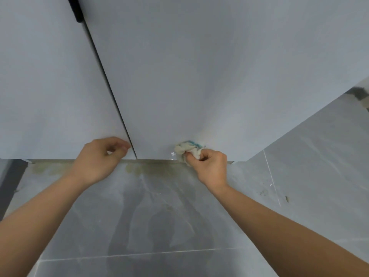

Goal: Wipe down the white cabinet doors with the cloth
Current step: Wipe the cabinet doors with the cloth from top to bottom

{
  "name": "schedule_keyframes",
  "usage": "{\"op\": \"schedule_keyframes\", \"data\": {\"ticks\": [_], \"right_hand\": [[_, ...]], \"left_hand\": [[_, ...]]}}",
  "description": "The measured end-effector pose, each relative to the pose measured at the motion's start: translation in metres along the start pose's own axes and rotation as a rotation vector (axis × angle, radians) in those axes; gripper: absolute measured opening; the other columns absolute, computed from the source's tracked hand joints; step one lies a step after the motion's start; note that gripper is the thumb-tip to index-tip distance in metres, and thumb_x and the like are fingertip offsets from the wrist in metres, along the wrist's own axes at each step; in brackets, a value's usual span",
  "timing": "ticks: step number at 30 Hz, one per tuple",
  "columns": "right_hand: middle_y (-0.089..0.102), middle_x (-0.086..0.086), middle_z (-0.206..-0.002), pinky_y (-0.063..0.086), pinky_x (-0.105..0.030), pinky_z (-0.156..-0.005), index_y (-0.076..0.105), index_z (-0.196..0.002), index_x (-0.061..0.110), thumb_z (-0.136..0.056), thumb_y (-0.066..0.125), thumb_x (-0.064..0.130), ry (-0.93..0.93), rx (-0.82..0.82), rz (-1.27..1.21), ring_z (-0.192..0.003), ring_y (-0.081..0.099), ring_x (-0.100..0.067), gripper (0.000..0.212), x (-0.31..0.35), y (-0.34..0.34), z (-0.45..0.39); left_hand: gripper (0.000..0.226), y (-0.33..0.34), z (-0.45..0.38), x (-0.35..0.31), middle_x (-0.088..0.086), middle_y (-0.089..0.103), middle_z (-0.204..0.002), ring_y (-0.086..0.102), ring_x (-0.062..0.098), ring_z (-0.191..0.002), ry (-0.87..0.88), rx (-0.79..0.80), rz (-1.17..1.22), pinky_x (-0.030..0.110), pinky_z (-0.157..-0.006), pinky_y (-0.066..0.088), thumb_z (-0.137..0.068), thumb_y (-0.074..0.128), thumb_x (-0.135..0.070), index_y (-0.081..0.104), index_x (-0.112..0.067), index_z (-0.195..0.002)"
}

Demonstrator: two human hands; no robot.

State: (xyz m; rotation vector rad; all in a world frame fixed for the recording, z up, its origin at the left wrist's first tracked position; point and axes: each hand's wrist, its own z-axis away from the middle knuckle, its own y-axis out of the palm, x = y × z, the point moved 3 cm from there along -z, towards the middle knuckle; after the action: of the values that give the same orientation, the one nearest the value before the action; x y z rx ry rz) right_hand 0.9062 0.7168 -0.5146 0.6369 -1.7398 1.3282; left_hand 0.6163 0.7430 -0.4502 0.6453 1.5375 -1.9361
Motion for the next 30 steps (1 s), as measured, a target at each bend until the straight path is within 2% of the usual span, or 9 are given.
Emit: {"op": "schedule_keyframes", "data": {"ticks": [1,5,8,10,14,18,23,27,30], "right_hand": [[0.025,0.009,-0.044,0.023,-0.017,-0.048,0.03,-0.041,0.023,-0.077,0.088,0.024,0.006,-0.007,0.003,-0.044,0.029,-0.007,0.068,-0.002,-0.006,-0.001],[0.022,0.009,-0.049,0.02,-0.023,-0.048,0.029,-0.048,0.022,-0.079,0.084,0.019,0.052,-0.086,0.066,-0.048,0.023,-0.008,0.064,-0.018,-0.046,-0.004],[0.023,0.009,-0.049,0.021,-0.028,-0.05,0.031,-0.05,0.021,-0.081,0.08,0.015,0.152,-0.209,0.054,-0.049,0.022,-0.009,0.059,-0.031,-0.088,-0.005],[0.024,0.009,-0.051,0.021,-0.03,-0.052,0.031,-0.05,0.022,-0.08,0.08,0.015,0.13,-0.235,0.049,-0.051,0.022,-0.008,0.058,-0.021,-0.102,-0.007],[0.025,0.009,-0.051,0.023,-0.024,-0.049,0.033,-0.049,0.021,-0.078,0.084,0.015,-0.028,-0.126,-0.024,-0.049,0.025,-0.006,0.059,0.041,-0.071,-0.007],[0.029,0.008,-0.041,0.021,-0.017,-0.048,0.027,-0.044,0.027,-0.079,0.086,0.02,-0.185,-0.02,-0.113,-0.042,0.03,-0.008,0.069,0.128,-0.027,-0.005],[0.028,0.01,-0.039,0.026,-0.026,-0.046,0.031,-0.041,0.027,-0.081,0.085,0.018,-0.23,0.004,-0.297,-0.043,0.027,-0.008,0.068,0.202,-0.03,-0.01],[0.031,0.005,-0.045,0.029,-0.031,-0.044,0.037,-0.043,0.021,-0.083,0.084,0.014,-0.209,-0.041,-0.478,-0.046,0.029,-0.011,0.062,0.25,-0.067,-0.017],[0.031,0.002,-0.045,0.05,-0.045,-0.042,0.039,-0.044,0.01,-0.084,0.084,0.015,-0.146,-0.066,-0.544,-0.048,0.031,-0.015,0.06,0.297,-0.099,-0.027]], "left_hand": [[0.016,0.001,0.002,0.0,-0.016,0.069,-0.095,0.06,0.01,-0.094,0.006,-0.01,-0.005,0.013,-0.076,0.039,-0.097,0.061,-0.022,0.075,-0.029,-0.101],[0.018,0.004,0.005,0.006,-0.011,0.068,-0.104,0.059,0.014,-0.091,0.021,-0.011,-0.042,0.031,-0.082,0.041,-0.097,0.06,-0.024,0.072,-0.029,-0.108],[0.016,0.004,0.004,0.004,-0.006,0.069,-0.105,0.057,0.013,-0.085,0.027,-0.02,-0.043,0.032,-0.083,0.04,-0.097,0.061,-0.022,0.073,-0.026,-0.107],[0.014,0.003,0.004,-0.001,-0.004,0.069,-0.1,0.057,0.015,-0.089,-0.007,-0.04,-0.008,0.03,-0.084,0.039,-0.097,0.061,-0.023,0.074,-0.026,-0.101],[0.019,0.004,0.004,-0.01,-0.003,0.072,-0.099,0.061,0.02,-0.095,-0.091,-0.072,0.034,0.032,-0.085,0.043,-0.096,0.061,-0.033,0.078,-0.025,-0.095],[0.016,0.004,0.011,-0.01,-0.005,0.07,-0.1,0.062,0.018,-0.091,-0.079,-0.071,0.023,0.033,-0.085,0.043,-0.097,0.061,-0.027,0.077,-0.027,-0.101],[0.018,0.006,0.02,-0.016,-0.009,0.069,-0.111,0.064,0.012,-0.093,-0.092,0.072,0.043,0.031,-0.084,0.044,-0.095,0.065,-0.025,0.069,-0.033,-0.112],[0.022,-0.011,0.035,-0.042,-0.012,0.071,-0.106,0.067,-0.001,-0.091,-0.066,0.206,0.116,0.018,-0.077,0.047,-0.096,0.063,-0.036,0.061,-0.044,-0.116],[0.017,-0.043,0.05,-0.081,-0.01,0.074,-0.1,0.069,-0.002,-0.085,-0.041,0.184,0.146,0.02,-0.076,0.049,-0.096,0.063,-0.035,0.064,-0.044,-0.11]]}}
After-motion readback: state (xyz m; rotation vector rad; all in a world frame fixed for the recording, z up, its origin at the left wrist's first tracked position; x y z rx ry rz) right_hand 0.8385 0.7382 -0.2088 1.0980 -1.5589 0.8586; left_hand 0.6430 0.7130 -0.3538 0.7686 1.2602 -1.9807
